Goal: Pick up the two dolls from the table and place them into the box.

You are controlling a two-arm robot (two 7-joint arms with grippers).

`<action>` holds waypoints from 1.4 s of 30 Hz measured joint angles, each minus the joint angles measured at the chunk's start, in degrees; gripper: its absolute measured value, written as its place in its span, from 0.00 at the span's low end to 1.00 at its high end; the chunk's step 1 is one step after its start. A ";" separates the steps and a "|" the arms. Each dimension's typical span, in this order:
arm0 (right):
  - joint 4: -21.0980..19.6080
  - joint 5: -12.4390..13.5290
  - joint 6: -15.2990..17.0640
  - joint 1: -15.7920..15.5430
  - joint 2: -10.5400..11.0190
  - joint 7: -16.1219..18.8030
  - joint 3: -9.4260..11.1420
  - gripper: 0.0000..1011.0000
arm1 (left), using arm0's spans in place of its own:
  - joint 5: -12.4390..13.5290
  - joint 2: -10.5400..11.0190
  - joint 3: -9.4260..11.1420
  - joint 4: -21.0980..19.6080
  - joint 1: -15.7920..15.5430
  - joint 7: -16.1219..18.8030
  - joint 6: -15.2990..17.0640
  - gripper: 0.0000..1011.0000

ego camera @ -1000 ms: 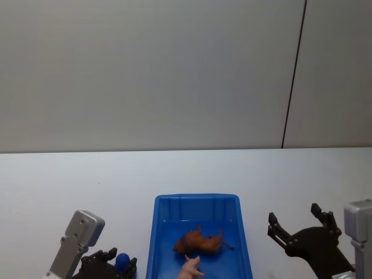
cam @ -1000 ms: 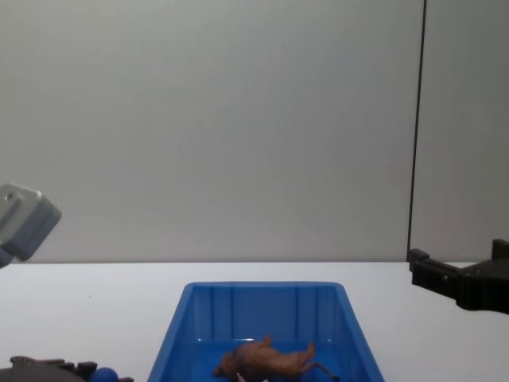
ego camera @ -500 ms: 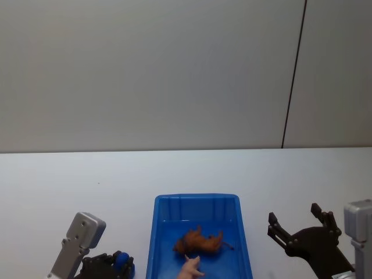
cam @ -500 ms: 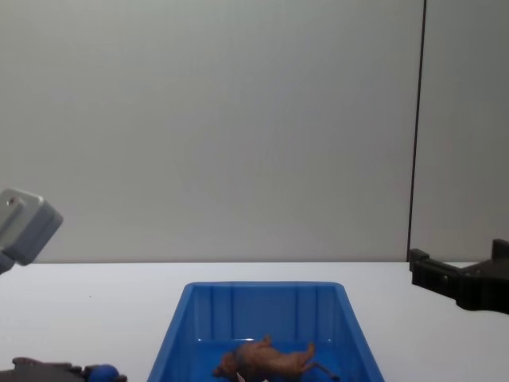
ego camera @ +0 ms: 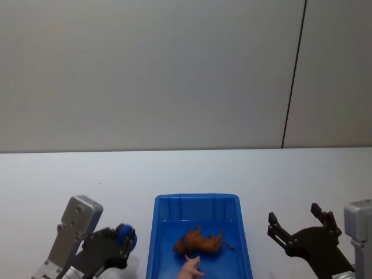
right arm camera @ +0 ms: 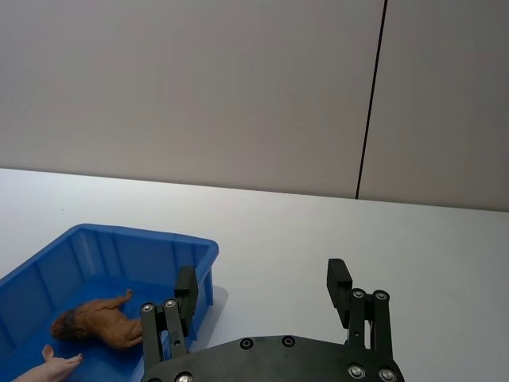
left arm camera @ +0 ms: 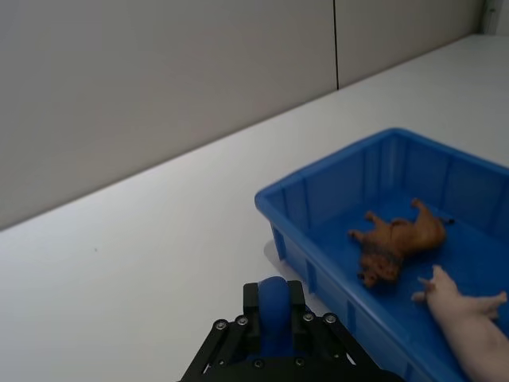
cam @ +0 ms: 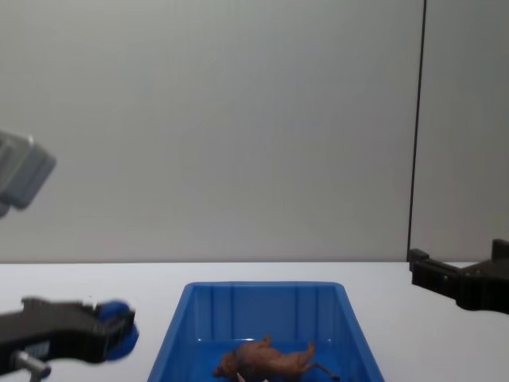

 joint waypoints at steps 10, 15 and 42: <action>0.00 0.00 0.00 0.00 0.00 0.00 0.00 0.99 | 1.20 -0.53 -0.51 -1.62 -1.68 -3.02 -5.50 0.14; 0.00 0.00 0.00 0.00 0.00 0.00 0.00 0.99 | 1.11 -0.94 -0.62 -1.65 -2.69 -5.75 -7.82 0.12; 0.00 0.00 0.00 0.00 0.00 0.00 0.00 0.99 | -6.88 -5.61 0.49 5.34 -9.51 -27.99 -16.41 0.61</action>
